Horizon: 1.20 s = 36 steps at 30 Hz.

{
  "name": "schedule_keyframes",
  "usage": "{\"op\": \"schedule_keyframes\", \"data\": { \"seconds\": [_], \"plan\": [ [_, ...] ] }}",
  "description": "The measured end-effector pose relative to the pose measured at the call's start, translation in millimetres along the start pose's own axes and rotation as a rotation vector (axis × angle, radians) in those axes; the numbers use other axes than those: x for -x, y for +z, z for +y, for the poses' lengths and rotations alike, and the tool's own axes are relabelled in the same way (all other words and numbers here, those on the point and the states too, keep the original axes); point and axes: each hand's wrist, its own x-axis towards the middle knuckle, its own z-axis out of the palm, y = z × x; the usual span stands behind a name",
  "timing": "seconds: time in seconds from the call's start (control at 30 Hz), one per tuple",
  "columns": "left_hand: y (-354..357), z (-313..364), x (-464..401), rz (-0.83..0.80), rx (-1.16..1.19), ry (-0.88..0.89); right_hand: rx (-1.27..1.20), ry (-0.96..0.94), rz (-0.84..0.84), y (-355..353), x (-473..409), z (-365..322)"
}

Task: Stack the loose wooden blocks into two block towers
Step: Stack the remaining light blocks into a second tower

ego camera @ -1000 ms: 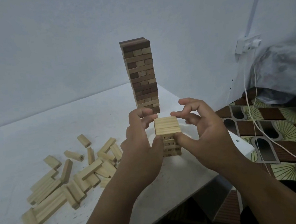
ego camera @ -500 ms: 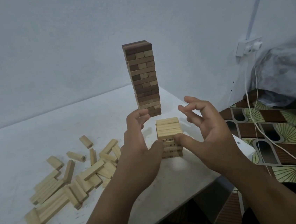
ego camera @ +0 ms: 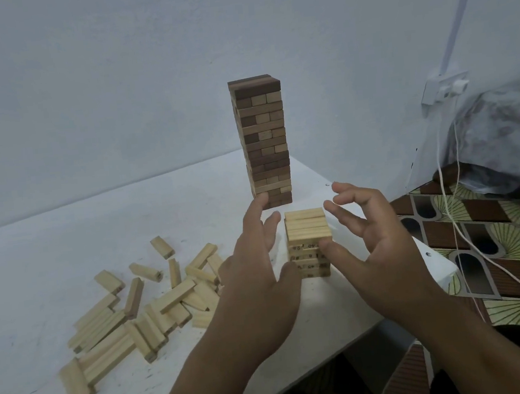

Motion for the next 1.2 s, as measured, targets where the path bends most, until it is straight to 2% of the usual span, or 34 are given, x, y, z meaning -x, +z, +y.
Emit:
{"op": "schedule_keyframes", "data": {
  "seconds": [0.77, 0.97, 1.07, 1.2],
  "plan": [
    [-1.4, 2.3, -1.3, 0.011, -0.024, -0.029, 0.018, -0.018, 0.013, -2.3, 1.5, 0.4],
    [-10.0, 6.9, 0.7, 0.085, -0.029, -0.062, 0.057, -0.027, 0.033, -5.0, 1.7, -0.3],
    [-23.1, 8.8, 5.6, 0.126, -0.033, -0.075, 0.128, -0.108, 0.075, -4.5, 2.6, -6.3],
    [-42.4, -0.2, 14.3, 0.180, -0.160, -0.058, 0.223, -0.358, 0.084, 10.3, 8.0, -26.3]
  ]
}}
